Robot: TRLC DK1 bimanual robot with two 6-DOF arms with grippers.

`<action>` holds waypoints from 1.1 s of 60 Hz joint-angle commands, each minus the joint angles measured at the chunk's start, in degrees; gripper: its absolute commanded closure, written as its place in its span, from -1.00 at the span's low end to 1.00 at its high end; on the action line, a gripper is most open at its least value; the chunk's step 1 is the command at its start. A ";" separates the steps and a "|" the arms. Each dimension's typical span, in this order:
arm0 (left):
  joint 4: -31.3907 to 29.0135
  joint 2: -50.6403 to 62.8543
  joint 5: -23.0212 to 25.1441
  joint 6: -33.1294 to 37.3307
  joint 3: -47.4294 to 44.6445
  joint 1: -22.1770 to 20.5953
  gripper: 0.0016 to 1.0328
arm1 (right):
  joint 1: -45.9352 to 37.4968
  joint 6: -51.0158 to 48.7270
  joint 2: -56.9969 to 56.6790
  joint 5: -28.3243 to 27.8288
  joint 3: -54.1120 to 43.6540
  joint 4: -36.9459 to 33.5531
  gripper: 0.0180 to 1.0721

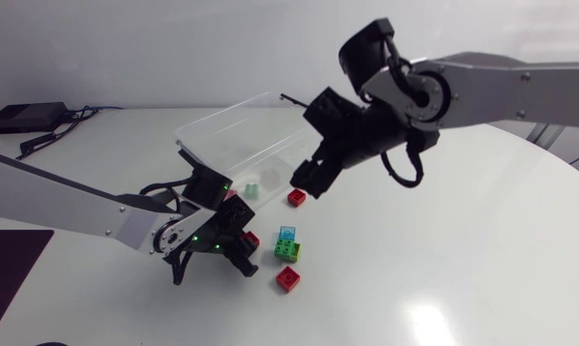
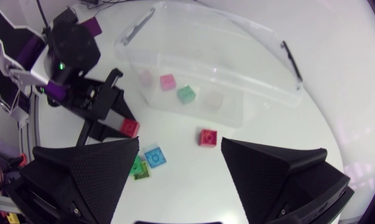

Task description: Place the duplo bricks in the container

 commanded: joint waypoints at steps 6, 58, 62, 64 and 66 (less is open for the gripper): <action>-0.40 -6.31 2.52 0.28 -3.48 1.80 0.42 | 2.33 -3.97 0.30 -0.96 -7.48 1.97 -0.86; -4.80 -23.71 6.56 -9.03 8.56 14.28 0.43 | 10.24 -6.69 13.49 3.96 -7.91 6.01 -0.85; -4.80 -23.45 6.56 -9.38 9.09 14.20 0.43 | 10.59 -6.96 13.66 4.93 -7.83 6.10 -0.79; -4.62 -23.36 6.56 -9.38 9.27 14.11 0.43 | 10.77 -7.04 13.93 5.46 -7.83 6.28 -0.78; -4.27 -23.27 6.56 -9.47 9.53 14.11 0.43 | 10.94 -7.04 14.10 5.90 -7.83 6.28 -0.78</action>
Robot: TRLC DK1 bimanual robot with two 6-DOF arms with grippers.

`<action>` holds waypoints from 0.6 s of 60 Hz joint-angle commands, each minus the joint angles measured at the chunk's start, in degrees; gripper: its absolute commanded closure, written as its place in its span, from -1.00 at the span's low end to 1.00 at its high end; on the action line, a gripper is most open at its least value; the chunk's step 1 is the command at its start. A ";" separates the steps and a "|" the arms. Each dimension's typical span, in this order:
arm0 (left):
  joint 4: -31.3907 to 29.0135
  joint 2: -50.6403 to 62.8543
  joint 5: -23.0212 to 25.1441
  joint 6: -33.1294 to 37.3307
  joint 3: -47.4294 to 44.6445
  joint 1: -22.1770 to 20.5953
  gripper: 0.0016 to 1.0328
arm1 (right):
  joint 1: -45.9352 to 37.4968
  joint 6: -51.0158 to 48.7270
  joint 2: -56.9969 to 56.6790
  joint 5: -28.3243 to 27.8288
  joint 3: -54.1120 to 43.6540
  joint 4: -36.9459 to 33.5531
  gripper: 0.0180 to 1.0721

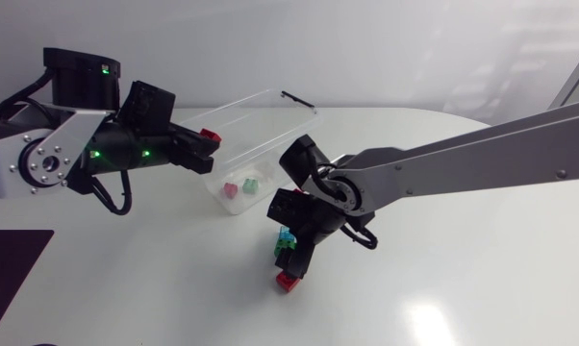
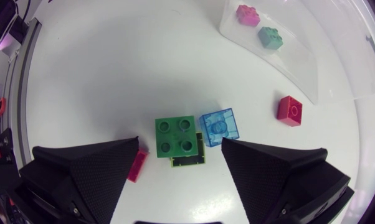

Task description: Place the duplo bricks in the container

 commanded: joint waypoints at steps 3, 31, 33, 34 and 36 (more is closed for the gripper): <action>1.18 1.91 0.29 -1.58 2.89 0.27 0.43 | 1.02 -1.58 1.95 1.62 1.07 0.49 -0.69; 6.89 14.74 -1.03 -4.92 10.98 2.03 0.39 | 1.46 -0.97 -2.53 1.44 -0.25 -1.45 0.61; 7.42 16.06 -1.64 -4.83 11.42 1.94 0.37 | 1.37 -0.88 -3.41 1.44 -0.25 -1.80 0.61; 7.86 16.85 -2.26 -4.83 11.68 1.94 0.35 | 1.28 -0.79 -3.85 1.35 -0.16 -1.97 0.61; 8.73 18.70 -3.58 -4.83 12.21 1.68 0.25 | 1.20 -0.61 -5.08 1.26 0.10 -2.85 0.61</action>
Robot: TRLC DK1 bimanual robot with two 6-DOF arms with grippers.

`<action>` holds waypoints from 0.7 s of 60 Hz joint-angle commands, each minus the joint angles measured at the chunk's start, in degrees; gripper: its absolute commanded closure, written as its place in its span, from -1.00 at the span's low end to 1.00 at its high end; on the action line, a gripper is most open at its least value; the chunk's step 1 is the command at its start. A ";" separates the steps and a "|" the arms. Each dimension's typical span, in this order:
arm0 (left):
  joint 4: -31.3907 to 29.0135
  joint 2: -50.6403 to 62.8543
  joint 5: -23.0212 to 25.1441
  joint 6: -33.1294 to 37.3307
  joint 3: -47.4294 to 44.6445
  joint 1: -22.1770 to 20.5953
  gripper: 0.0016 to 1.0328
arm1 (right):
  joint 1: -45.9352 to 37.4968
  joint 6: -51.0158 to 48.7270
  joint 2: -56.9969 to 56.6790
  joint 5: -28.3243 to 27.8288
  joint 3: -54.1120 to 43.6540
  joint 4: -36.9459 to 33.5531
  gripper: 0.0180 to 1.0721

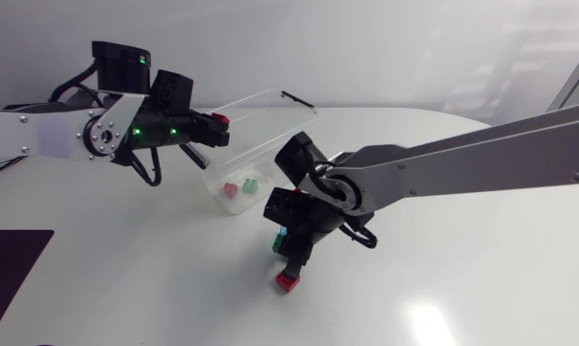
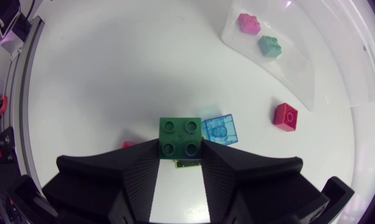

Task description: Place the duplo bricks in the container

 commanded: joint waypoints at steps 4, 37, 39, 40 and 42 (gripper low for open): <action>1.61 5.72 -2.27 -1.51 3.54 0.26 -0.21 | -0.05 0.09 -5.37 0.19 0.10 -2.68 0.61; -8.06 -14.14 -2.62 -1.34 -6.40 -2.20 -0.90 | -8.31 5.98 -5.55 -0.51 17.95 -4.27 0.61; -8.76 -15.37 -2.53 -1.07 -7.71 -2.99 -0.89 | -8.49 6.50 -4.67 -0.51 19.44 -4.18 0.61; -9.20 -15.81 -2.53 -0.81 -8.24 -3.52 -0.89 | -8.58 6.77 -4.14 -0.51 20.14 -4.09 0.61; -10.26 -16.51 -2.44 -0.37 -9.30 -4.31 -0.89 | -8.84 7.21 -3.26 -0.51 21.37 -4.00 0.61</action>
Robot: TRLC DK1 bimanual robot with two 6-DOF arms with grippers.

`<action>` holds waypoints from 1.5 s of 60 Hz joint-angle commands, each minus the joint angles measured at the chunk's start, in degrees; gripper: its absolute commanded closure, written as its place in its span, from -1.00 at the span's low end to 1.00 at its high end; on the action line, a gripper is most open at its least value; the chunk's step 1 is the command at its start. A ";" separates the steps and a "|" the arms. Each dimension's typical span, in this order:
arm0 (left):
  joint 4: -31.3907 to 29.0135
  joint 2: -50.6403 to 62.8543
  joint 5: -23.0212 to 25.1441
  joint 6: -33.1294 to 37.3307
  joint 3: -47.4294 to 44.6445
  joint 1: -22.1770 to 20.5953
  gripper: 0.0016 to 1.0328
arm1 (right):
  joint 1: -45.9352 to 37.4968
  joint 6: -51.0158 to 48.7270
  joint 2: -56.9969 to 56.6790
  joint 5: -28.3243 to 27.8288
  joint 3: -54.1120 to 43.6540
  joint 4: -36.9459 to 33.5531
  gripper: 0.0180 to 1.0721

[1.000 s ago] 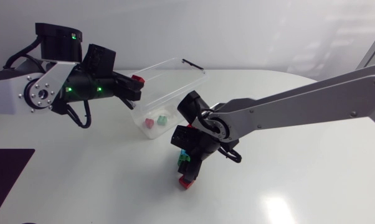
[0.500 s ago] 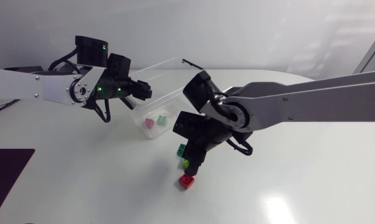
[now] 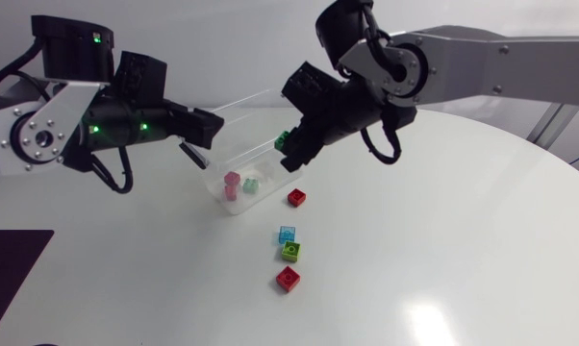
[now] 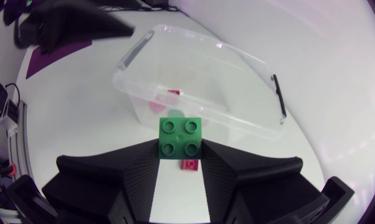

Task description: Place the duplo bricks in the container

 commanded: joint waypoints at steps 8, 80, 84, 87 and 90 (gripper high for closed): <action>-3.27 -3.36 0.55 2.59 -9.63 -5.38 -0.89 | -1.04 3.41 7.53 -0.25 9.08 0.33 0.60; -1.16 19.58 0.55 0.48 -9.98 -27.26 -0.86 | -7.28 5.87 2.17 -1.30 -1.29 1.73 -0.82; -1.86 20.46 0.55 -0.22 -9.10 -27.61 -0.83 | -7.72 5.87 0.15 -1.74 -4.89 2.08 -0.82; -2.83 20.81 0.55 -0.48 -8.31 -27.70 -0.81 | -7.89 5.96 -1.08 -1.92 -6.83 2.61 -0.82; -3.88 21.16 0.64 -0.84 -7.52 -27.70 -0.79 | -7.98 6.05 -2.05 -1.92 -8.67 3.05 -0.82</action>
